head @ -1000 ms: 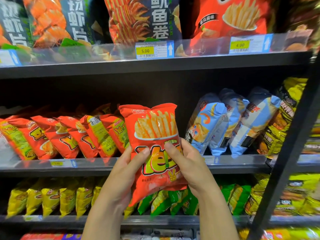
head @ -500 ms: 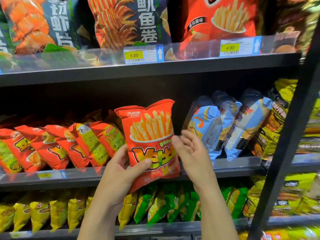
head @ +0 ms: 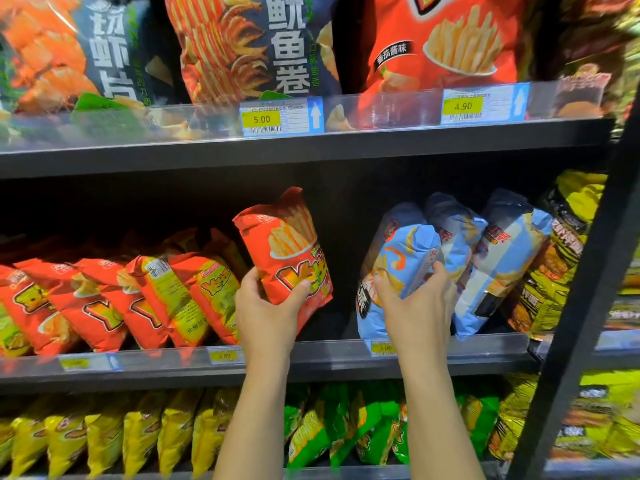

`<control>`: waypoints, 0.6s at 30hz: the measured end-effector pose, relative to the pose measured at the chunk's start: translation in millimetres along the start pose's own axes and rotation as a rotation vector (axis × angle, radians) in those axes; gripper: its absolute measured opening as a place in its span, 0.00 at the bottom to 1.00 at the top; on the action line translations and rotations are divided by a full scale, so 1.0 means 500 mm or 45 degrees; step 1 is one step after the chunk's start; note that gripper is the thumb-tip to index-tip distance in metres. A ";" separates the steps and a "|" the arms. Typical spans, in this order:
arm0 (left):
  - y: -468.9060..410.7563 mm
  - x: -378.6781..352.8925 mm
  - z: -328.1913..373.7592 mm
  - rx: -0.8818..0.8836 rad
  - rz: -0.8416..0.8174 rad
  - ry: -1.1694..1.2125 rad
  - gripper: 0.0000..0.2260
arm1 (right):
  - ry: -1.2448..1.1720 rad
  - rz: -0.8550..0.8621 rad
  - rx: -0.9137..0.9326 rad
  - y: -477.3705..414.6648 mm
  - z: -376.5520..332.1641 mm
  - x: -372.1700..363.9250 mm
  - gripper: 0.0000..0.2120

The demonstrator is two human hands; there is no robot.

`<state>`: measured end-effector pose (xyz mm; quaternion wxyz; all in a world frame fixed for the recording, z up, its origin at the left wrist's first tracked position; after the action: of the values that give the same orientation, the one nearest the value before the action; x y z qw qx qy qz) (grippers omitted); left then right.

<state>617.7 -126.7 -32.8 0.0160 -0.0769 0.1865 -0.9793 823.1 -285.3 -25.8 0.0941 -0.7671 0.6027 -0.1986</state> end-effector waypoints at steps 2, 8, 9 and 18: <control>-0.002 -0.012 -0.013 -0.031 0.057 -0.162 0.37 | 0.040 0.004 0.004 -0.003 0.004 -0.003 0.45; 0.003 -0.014 -0.027 -0.001 0.186 -0.297 0.36 | 0.061 -0.016 0.019 -0.010 0.012 -0.015 0.47; 0.001 -0.013 -0.029 0.017 0.206 -0.303 0.36 | 0.061 -0.015 0.020 -0.011 0.013 -0.015 0.46; 0.008 -0.012 -0.051 0.068 0.203 -0.542 0.35 | 0.061 -0.033 -0.004 -0.020 0.032 -0.030 0.38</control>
<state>619.7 -120.8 -58.4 0.1345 -0.2665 0.1582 -0.9412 835.9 -269.8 -39.2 0.0761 -0.7699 0.5952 -0.2172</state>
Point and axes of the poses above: each hand's wrist, its own y-axis away from the middle knuckle, its own x-axis out of the back of the hand, z = x × y, the point moved 7 cm from there along -y, towards the middle knuckle, and after that the axes turned 5 degrees about -y, right-handed, at the moved point
